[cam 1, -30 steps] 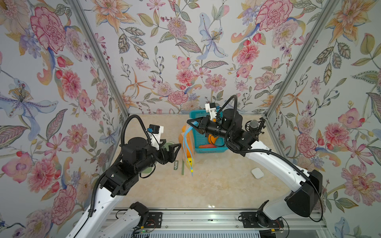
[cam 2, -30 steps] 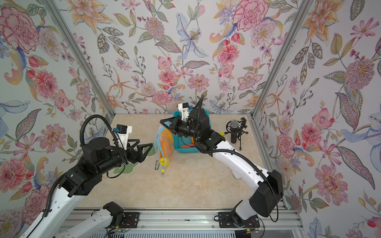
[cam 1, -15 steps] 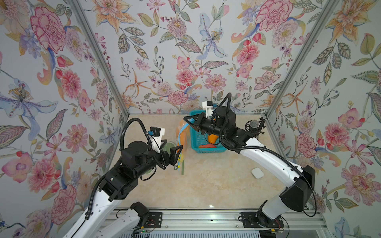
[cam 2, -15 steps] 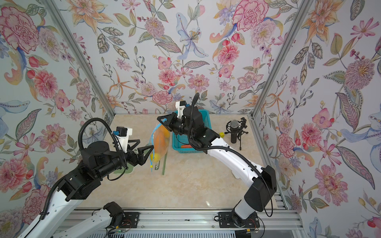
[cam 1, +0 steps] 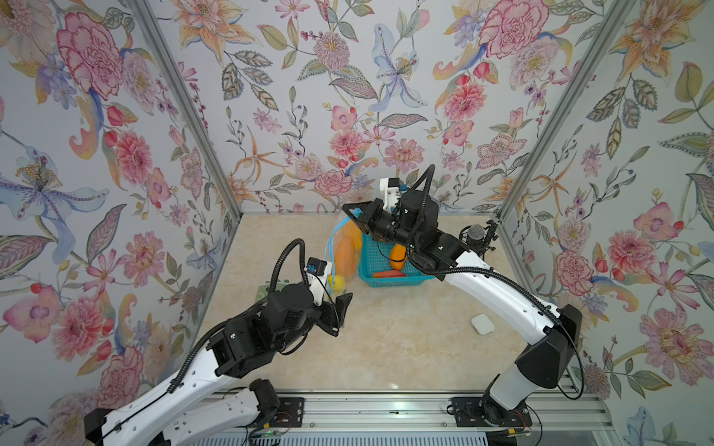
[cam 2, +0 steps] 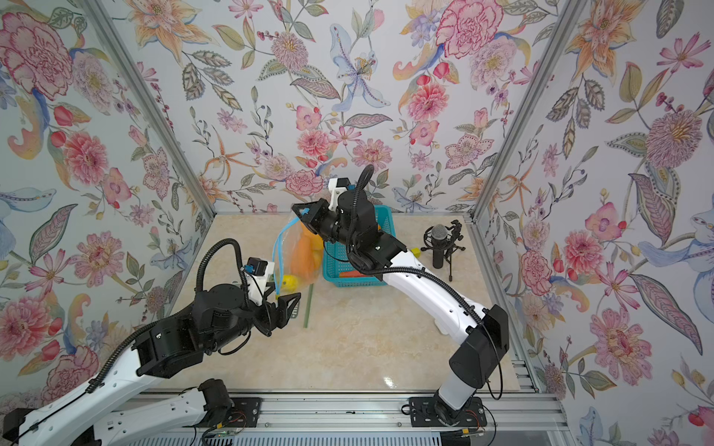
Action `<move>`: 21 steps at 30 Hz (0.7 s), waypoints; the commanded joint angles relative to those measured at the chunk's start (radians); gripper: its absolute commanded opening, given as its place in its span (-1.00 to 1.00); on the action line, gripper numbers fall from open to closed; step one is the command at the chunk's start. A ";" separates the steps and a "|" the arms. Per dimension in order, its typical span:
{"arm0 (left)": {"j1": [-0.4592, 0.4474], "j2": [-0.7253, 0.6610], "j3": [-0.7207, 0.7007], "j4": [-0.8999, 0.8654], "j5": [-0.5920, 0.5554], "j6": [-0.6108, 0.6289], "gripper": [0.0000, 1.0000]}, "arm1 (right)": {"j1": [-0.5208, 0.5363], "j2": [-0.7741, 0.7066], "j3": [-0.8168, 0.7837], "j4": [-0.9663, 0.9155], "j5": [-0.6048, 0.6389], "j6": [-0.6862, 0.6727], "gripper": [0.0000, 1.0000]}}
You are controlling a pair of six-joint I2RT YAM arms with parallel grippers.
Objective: Place the mango in a zip-top bag and seal the zipper
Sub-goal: Pick up the zipper food storage bag at the center of the board.
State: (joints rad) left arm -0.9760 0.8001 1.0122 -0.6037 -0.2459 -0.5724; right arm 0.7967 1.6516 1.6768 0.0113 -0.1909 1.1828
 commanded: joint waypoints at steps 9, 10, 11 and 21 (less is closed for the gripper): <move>-0.010 -0.024 -0.015 -0.064 -0.072 -0.045 -0.43 | -0.034 -0.084 -0.051 0.035 0.065 -0.008 -1.00; -0.011 -0.021 -0.015 -0.066 -0.067 -0.043 -0.35 | -0.038 -0.091 -0.059 0.036 0.068 -0.005 -1.00; -0.010 -0.021 -0.017 -0.068 -0.066 -0.043 -0.19 | -0.040 -0.098 -0.066 0.038 0.072 -0.005 -1.00; -0.010 -0.026 -0.053 -0.030 -0.044 -0.054 -0.17 | -0.045 -0.112 -0.081 0.047 0.071 0.003 -1.00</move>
State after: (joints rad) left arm -0.9764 0.7704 0.9749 -0.6426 -0.2924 -0.6109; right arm 0.7567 1.5810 1.6024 0.0120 -0.1371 1.1831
